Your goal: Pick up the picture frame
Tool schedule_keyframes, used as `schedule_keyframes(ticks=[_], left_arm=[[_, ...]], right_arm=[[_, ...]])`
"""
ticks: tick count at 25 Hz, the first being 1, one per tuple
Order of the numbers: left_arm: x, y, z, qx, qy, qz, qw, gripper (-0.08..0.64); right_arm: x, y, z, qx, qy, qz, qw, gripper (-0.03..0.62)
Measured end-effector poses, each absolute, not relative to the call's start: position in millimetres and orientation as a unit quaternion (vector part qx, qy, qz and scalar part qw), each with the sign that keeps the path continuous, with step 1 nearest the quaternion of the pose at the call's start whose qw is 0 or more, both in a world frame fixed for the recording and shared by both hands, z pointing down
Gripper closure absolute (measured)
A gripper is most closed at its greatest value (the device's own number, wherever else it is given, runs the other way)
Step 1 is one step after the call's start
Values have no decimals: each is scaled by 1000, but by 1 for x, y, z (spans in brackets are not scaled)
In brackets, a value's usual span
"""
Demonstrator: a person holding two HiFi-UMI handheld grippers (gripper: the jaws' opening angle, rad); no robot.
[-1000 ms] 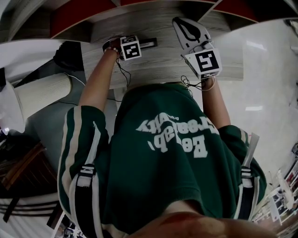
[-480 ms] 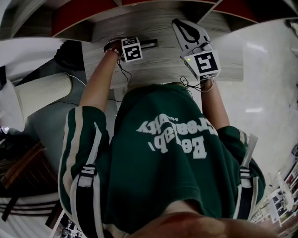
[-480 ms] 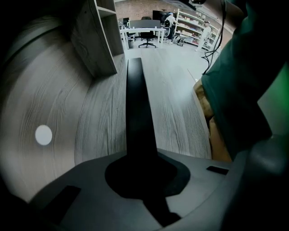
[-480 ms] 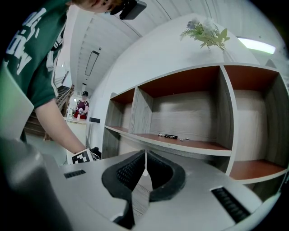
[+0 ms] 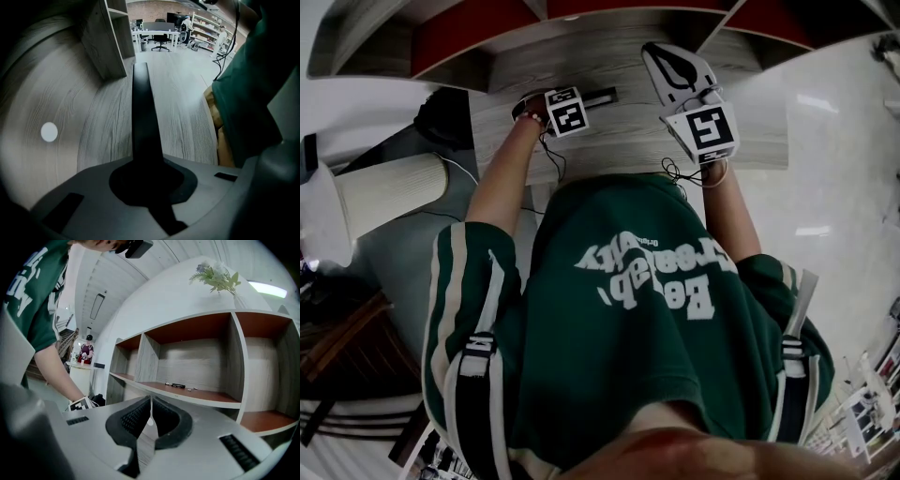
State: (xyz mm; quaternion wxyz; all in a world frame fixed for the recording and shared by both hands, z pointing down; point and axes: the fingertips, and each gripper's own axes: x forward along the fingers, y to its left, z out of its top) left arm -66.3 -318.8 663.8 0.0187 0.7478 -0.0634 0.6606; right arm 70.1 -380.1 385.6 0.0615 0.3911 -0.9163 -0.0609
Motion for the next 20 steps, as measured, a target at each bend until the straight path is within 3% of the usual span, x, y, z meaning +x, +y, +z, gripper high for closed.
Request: schedule_keyframes(ticks=[20], left_arm=[[-54,-325,558,835,-235,496,32,528]], right_arm=[[44,-381,388,391,-916,-36,88,557]])
